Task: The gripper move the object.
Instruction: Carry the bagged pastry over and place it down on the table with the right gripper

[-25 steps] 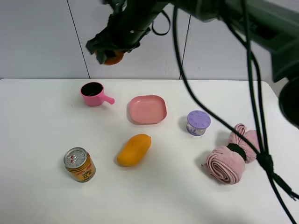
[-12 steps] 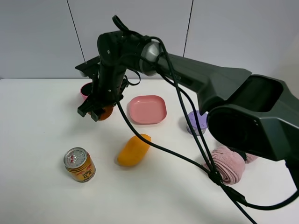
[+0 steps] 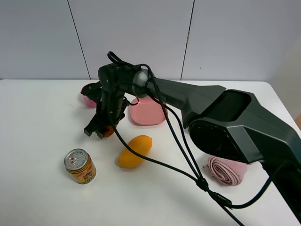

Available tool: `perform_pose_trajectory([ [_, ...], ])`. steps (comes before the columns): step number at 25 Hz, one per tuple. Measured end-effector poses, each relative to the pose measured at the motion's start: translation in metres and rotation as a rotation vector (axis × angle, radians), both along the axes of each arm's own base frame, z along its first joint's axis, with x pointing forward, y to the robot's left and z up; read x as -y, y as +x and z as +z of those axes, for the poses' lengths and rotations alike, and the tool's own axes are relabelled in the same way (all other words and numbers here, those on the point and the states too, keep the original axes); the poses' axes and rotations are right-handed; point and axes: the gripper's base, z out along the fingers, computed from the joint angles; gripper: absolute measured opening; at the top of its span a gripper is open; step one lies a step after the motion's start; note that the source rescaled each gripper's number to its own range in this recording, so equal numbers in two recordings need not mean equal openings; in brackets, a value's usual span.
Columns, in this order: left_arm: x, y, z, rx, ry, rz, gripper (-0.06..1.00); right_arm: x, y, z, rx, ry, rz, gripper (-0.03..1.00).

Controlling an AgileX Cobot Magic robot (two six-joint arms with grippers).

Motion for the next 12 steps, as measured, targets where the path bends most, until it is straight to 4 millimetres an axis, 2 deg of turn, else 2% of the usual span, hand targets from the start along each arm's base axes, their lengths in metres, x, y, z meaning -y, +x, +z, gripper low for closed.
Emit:
perform_pose_trajectory([
  [8, 0.000, 0.000, 0.000, 0.000, 0.000, 0.000, 1.00, 0.000, 0.000, -0.004, 0.000, -0.007, 0.015, 0.00],
  [12, 0.000, 0.000, 0.000, 0.000, 0.005, -0.002, 1.00, 0.000, 0.000, -0.015, -0.012, -0.021, 0.018, 0.00],
])
